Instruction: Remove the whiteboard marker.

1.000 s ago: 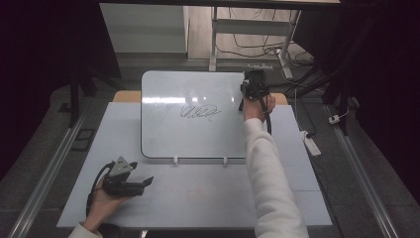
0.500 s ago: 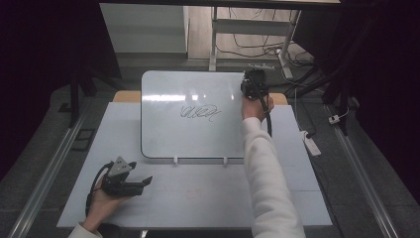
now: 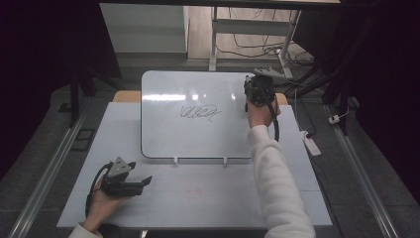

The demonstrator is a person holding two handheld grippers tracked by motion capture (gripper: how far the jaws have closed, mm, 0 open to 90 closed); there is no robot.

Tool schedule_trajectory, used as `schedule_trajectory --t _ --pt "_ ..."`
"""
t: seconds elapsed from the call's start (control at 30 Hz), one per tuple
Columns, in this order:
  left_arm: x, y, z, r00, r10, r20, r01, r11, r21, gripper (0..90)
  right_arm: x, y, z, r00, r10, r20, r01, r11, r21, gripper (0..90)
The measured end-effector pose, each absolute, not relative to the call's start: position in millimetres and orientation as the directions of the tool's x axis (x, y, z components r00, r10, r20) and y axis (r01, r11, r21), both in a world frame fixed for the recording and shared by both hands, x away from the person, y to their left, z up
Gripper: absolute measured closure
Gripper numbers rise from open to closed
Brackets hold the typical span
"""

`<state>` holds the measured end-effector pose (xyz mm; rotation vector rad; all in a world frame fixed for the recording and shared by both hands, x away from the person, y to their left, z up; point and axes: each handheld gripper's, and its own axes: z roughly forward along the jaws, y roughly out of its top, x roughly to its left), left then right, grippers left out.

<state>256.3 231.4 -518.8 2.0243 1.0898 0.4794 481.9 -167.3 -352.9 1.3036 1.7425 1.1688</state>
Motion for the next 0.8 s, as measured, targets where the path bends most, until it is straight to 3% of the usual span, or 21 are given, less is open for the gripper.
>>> schedule_trajectory --t 0.53,0.8 --pt "255.4 220.9 -495.7 0.582 0.813 -0.034 0.471 -0.302 0.829 23.3 414.1 -198.6 -374.7 -0.482 0.874 0.069 0.318 0.101 0.943 80.9" --pt "265.6 200.5 -474.0 0.633 0.769 -0.089 0.452 -0.273 0.849 25.2 380.5 -201.9 -393.3 -0.575 0.810 0.116 0.311 0.085 0.947 80.9"
